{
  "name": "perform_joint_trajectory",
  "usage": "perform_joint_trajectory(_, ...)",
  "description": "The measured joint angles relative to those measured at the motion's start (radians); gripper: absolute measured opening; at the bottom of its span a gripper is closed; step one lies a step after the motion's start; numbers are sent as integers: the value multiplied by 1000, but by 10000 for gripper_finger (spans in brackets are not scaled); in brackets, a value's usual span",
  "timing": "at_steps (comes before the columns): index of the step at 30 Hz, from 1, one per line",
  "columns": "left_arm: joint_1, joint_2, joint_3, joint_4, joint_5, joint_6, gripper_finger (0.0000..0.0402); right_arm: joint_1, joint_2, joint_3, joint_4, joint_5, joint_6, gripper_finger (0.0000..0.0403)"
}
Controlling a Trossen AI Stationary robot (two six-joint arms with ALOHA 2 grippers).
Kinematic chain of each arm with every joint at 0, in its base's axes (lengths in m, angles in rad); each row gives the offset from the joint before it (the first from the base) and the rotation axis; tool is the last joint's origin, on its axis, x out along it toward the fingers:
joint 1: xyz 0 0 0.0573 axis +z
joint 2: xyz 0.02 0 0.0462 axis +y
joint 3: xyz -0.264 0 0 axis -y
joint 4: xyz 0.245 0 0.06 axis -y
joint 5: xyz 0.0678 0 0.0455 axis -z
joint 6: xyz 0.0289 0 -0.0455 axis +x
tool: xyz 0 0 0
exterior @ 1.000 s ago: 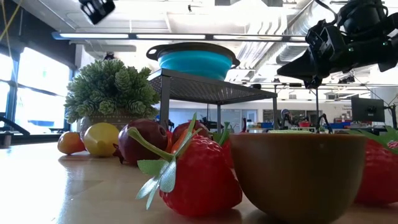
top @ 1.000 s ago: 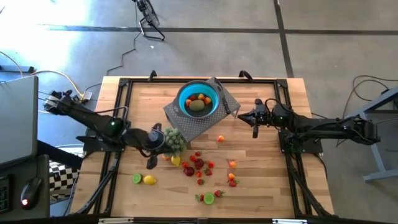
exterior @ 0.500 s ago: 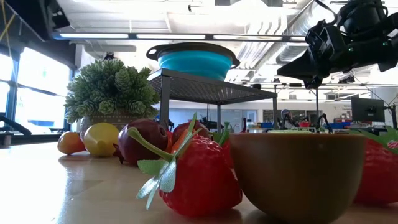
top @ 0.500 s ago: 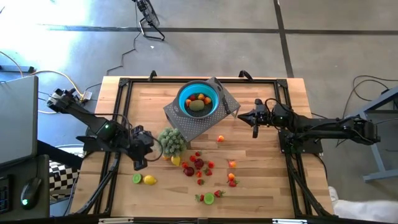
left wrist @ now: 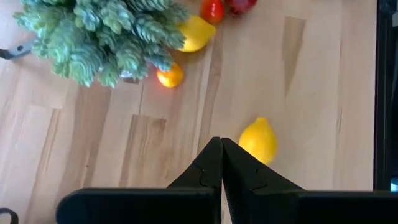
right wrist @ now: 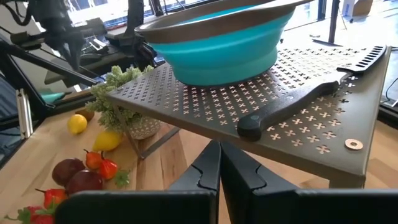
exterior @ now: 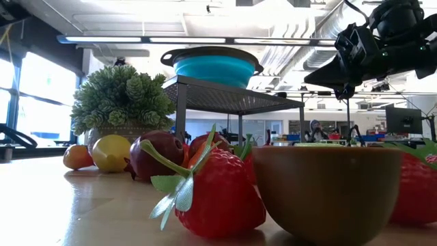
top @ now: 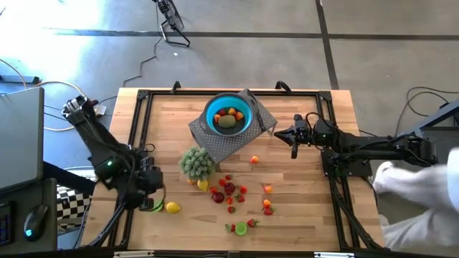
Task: Pick & Place Fruit
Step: Put the kiwi into the blue strainer bowl on the shelf
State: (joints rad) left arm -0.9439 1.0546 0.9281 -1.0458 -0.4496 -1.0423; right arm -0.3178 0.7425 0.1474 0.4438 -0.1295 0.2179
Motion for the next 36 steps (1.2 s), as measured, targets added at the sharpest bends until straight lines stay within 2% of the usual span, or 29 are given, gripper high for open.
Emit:
perform_joint_trajectory(3,-86,0,-23,-1,-51,-91,0,0,0,0,0,20,22,2)
perform_joint_trajectory(7,-175,0,-50,-1,-67,-221,0,0,0,0,0,61,50,2)
perform_joint_trajectory(18,-317,0,-138,1,-76,-487,0,0,0,0,0,64,50,2)
perform_joint_trajectory(32,-320,0,-147,-4,-57,-509,2,0,0,0,0,79,51,2)
perform_joint_trajectory(36,-319,0,-147,-4,-56,-517,26,0,0,0,-1,79,51,2)
